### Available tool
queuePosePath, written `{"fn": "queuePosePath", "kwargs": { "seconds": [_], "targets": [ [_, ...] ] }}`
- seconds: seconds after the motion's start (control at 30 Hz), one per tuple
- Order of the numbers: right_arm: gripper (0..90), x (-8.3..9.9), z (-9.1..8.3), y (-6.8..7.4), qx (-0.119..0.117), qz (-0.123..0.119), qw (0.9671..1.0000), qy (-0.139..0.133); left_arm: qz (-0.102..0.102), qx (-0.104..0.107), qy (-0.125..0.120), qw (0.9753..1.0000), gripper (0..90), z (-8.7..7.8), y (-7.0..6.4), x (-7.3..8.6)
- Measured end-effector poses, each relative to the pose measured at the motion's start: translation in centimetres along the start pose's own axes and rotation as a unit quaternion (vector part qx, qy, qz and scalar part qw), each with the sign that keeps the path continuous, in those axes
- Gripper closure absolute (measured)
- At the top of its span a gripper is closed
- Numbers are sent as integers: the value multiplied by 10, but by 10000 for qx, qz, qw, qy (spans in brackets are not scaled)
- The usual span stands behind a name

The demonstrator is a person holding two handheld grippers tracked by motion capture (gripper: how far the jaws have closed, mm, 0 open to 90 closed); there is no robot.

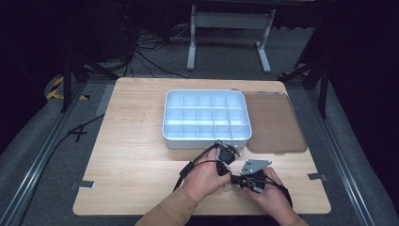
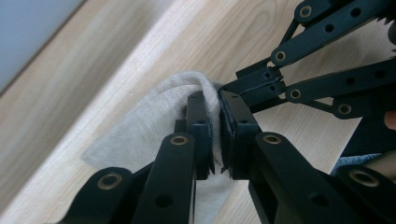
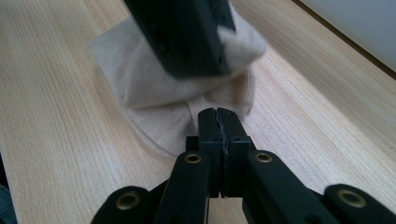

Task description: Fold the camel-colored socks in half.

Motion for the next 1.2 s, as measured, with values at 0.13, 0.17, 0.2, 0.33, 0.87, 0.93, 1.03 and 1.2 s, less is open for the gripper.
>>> {"fn": "queuePosePath", "kwargs": {
  "seconds": [0.13, 0.17, 0.2, 0.33, 0.87, 0.93, 1.03, 1.2],
  "targets": [
    [897, 0, 0, 0, 4, -32, 10000, 8, -20, 107, -32, 9999, 777, 6, -2, 0],
    [897, 0, 0, 0, -9, -41, 10000, 20, -46, 135, -65, 9999, 748, 5, -2, 0],
    [896, 0, -1, 0, -29, -42, 10000, 44, -47, 146, -123, 9998, 706, 4, -2, 0],
    [841, 1, -5, -1, -28, -4, 9999, 138, -15, 222, -311, 9993, 622, -5, -4, 0],
    [870, -40, -44, -5, -116, 13, 9994, -311, -191, -34, -905, 9957, 578, -64, 10, 26],
    [869, -47, -42, 2, -216, -35, 9991, -366, -278, -83, -870, 9958, 584, -67, 14, 33],
    [871, -54, -35, 10, -350, -139, 9986, -378, -323, -97, -828, 9960, 604, -68, 18, 41],
    [883, -55, -20, 20, -518, -245, 9981, -228, -511, -136, -793, 9955, 627, -70, 23, 53]
  ]
}}
Point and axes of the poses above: each handheld gripper's, and its own axes: z roughly forward along the jaws, x roughly out of its underside, y roughly to its left, the point moved 10 cm from there along z, roughly forward along the jaws, and after that the axes turned 9 degrees about x, right-handed, at the moved point
